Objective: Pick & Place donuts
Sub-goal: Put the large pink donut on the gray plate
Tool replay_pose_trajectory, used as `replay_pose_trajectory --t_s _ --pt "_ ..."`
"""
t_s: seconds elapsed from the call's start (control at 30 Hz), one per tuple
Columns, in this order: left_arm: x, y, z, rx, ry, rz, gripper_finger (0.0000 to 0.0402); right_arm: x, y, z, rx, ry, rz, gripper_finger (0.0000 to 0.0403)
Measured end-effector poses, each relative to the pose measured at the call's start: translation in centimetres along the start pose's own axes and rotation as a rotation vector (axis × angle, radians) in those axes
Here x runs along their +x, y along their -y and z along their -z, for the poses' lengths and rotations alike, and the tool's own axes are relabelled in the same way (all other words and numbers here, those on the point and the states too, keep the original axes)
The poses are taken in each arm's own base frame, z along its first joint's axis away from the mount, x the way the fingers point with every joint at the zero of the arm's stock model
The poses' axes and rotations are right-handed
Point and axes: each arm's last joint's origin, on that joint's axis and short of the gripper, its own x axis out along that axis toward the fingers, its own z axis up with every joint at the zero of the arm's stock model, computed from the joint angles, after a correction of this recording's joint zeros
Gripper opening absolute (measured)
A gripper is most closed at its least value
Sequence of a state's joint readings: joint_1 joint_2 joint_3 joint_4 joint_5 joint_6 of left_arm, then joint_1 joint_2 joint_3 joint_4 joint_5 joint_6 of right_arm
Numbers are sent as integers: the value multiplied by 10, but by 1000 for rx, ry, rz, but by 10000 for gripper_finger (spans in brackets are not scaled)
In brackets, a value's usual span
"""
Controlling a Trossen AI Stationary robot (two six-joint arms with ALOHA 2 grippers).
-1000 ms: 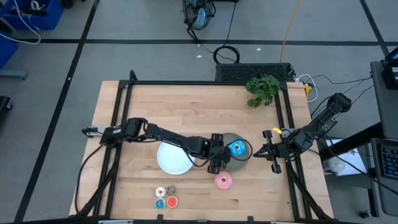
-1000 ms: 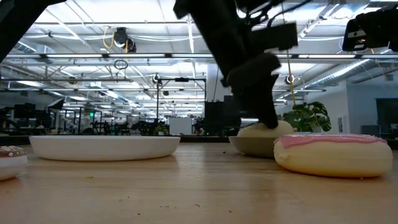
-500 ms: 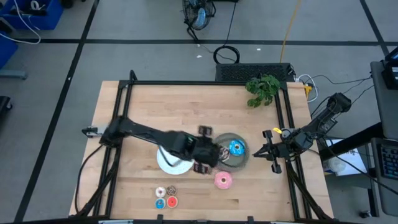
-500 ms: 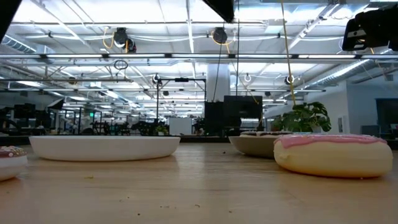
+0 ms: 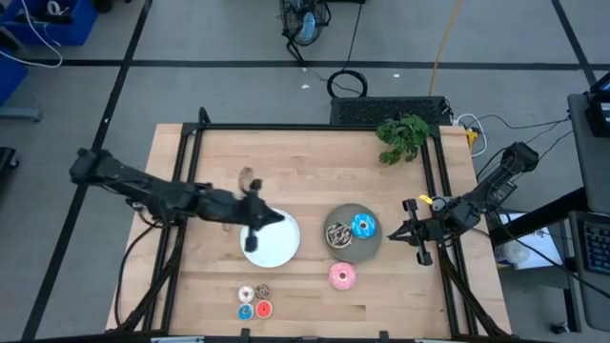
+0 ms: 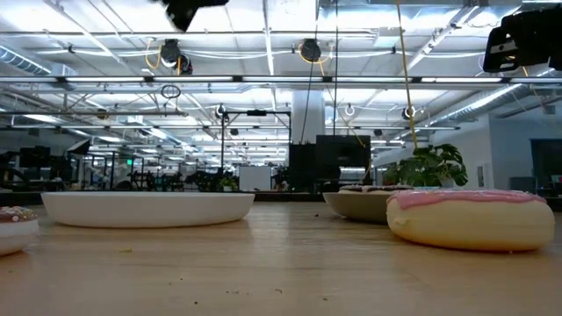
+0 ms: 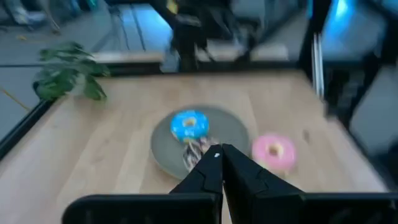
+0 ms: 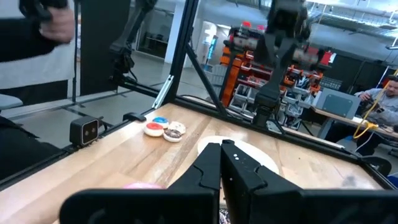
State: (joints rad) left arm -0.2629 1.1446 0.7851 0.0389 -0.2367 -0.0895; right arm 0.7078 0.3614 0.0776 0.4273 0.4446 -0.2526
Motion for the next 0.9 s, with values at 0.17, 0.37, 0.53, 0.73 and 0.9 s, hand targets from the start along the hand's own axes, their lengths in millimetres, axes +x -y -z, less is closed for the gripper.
replay_pose_trajectory --t_s 0.17,0.37,0.53,0.73,0.9 --pt "-23 -7 64 0 206 34 6 0 1 -2 2 21 7 0" --pt "-36 -16 109 -74 326 -4 6 0 1 -2 -18 22 8 0" --pt "-39 -16 123 -41 293 -1 4 0 1 -2 -62 21 12 0" --pt "-39 -21 124 -1 292 -134 15 0 1 -2 -84 21 11 0" --pt "-39 -24 124 -84 296 -188 6 1 2 -7 -71 64 22 0"
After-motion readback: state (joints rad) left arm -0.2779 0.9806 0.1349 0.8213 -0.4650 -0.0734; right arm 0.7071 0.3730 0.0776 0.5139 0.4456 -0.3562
